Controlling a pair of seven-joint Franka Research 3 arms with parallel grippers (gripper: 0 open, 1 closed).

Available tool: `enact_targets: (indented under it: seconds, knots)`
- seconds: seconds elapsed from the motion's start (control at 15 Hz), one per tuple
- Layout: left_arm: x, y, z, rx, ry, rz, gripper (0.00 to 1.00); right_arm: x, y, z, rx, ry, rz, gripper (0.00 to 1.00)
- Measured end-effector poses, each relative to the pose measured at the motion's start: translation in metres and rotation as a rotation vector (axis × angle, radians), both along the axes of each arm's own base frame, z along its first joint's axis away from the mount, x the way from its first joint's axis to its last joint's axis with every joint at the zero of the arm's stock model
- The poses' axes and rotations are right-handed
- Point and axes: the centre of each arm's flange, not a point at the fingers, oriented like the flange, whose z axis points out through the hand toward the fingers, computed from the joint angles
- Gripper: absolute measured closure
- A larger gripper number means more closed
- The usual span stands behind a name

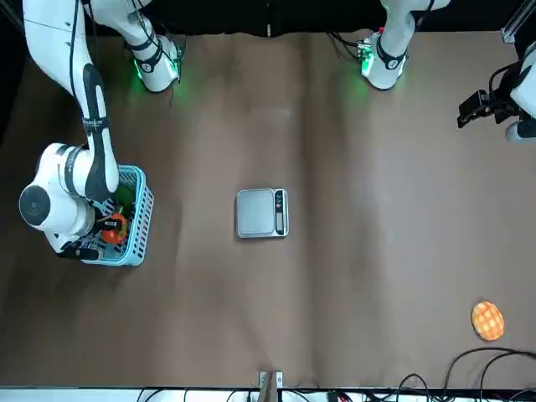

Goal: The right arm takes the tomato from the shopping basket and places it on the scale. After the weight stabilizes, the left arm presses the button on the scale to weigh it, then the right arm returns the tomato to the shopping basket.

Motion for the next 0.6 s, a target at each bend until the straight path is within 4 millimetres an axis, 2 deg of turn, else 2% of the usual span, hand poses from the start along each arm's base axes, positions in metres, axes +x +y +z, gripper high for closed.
enact_targets:
  seconds: [0.6]
  knots:
    - [0.0000, 0.0000, -0.0001, 0.000, 0.000, 0.000, 0.00, -0.0026, -0.0004, -0.0060, -0.002, 0.012, -0.002, 0.36]
